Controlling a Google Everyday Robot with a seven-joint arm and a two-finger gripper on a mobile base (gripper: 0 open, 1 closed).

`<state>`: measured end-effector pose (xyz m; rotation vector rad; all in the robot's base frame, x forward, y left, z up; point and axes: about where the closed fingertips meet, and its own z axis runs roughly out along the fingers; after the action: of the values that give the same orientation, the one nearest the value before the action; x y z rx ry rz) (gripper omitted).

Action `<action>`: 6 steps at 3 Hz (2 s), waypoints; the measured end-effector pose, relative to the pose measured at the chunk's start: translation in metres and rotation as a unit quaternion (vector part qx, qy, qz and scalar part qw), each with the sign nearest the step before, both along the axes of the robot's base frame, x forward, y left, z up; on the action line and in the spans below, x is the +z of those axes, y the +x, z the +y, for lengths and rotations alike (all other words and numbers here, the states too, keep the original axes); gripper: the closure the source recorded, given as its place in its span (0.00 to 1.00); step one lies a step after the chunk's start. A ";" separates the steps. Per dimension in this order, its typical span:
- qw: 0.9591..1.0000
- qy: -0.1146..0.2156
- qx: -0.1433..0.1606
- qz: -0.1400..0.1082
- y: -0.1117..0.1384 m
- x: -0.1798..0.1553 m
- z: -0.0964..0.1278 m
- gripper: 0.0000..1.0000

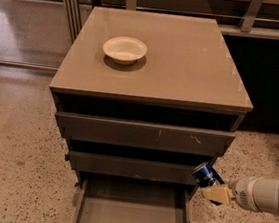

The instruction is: Place pepsi can into bottom drawer

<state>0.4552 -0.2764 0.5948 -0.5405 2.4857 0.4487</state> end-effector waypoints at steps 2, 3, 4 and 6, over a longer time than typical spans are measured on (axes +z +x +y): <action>0.992 0.077 -0.046 0.090 -0.022 -0.145 0.006 1.00; 0.992 0.075 -0.048 0.089 -0.024 -0.146 0.007 1.00; 0.987 0.101 -0.061 0.107 -0.023 -0.179 0.005 1.00; 0.970 0.155 -0.064 0.177 -0.003 -0.299 0.024 1.00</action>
Offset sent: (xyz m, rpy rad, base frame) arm -0.0240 0.0039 -0.2022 0.2528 0.2581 -0.1290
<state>0.4526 -0.2528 0.2959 -0.1815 2.6875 0.9316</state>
